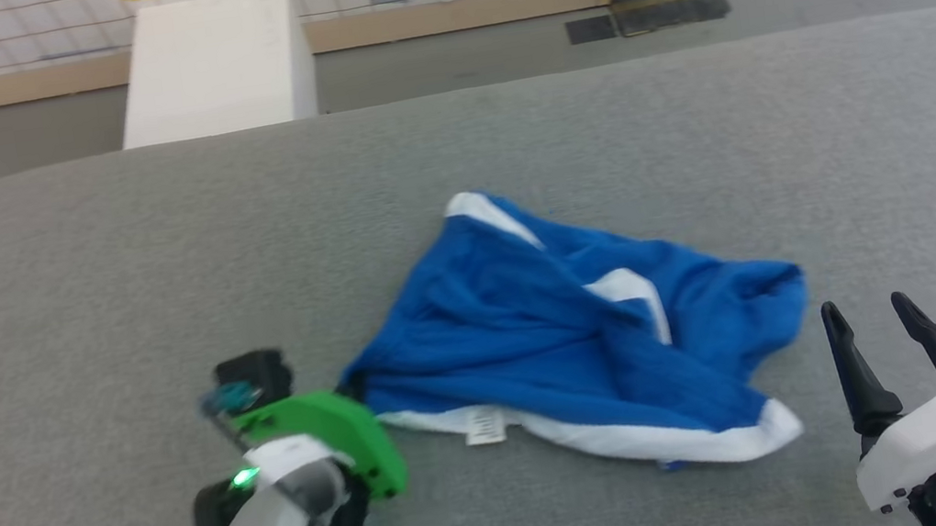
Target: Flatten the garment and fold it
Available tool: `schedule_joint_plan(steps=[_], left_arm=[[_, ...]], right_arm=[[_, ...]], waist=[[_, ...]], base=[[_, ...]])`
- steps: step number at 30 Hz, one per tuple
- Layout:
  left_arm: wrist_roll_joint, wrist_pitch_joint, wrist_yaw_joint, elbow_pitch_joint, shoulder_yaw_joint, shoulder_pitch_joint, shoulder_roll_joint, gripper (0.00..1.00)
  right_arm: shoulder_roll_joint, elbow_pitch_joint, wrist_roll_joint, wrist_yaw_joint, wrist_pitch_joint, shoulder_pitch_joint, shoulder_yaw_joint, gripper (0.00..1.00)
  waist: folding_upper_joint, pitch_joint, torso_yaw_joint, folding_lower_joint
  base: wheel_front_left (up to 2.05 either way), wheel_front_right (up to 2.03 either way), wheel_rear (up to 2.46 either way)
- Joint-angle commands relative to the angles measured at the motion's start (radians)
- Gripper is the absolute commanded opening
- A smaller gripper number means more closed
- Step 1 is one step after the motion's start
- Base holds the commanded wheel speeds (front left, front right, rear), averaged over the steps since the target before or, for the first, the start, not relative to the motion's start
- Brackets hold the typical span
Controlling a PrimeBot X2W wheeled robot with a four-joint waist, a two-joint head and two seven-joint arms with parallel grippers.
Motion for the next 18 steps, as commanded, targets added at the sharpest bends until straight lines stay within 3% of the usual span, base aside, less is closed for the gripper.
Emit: schedule_joint_plan(steps=[1, 6, 7, 9, 14, 18], left_arm=[[-0.006, -0.01, 0.019, -0.023, 0.015, 0.032, 0.025, 0.0], [-0.028, -0.01, 0.07, -0.125, 0.049, 0.126, 0.07, 0.0], [-0.029, -0.017, 0.071, -0.147, 0.052, 0.138, 0.075, 0.27], [-0.027, -0.044, 0.073, -0.195, 0.061, 0.162, 0.084, 1.0], [0.006, -0.133, 0.061, -0.293, 0.066, 0.221, 0.118, 1.0], [0.067, -0.159, 0.057, -0.355, 0.034, 0.27, 0.179, 1.0]], right_arm=[[0.0, -0.007, 0.003, -0.001, 0.001, -0.011, 0.001, 1.0], [0.0, -0.012, 0.004, -0.001, 0.009, -0.008, 0.005, 1.0], [0.0, -0.012, 0.005, -0.001, 0.01, -0.007, 0.005, 1.0], [0.0, -0.013, 0.006, -0.001, 0.012, -0.007, 0.008, 1.0], [0.0, -0.013, 0.008, -0.001, 0.017, -0.006, 0.019, 1.0], [0.0, -0.017, 0.008, -0.001, 0.018, 0.0, 0.021, 1.0]], waist=[[0.0, -0.008, 0.04, 0.0], [0.0, -0.014, 0.07, 0.0], [0.0, -0.016, 0.073, 0.0], [0.0, -0.017, 0.077, 0.0], [0.0, -0.028, 0.072, 0.0], [0.0, -0.034, 0.063, 0.0]], base=[[0.0, 0.0, 0.0], [0.0, 0.0, 0.0], [0.0, 0.0, 0.0], [0.0, 0.0, 0.0], [0.0, 0.0, 0.0], [0.0, 0.0, 0.0]])
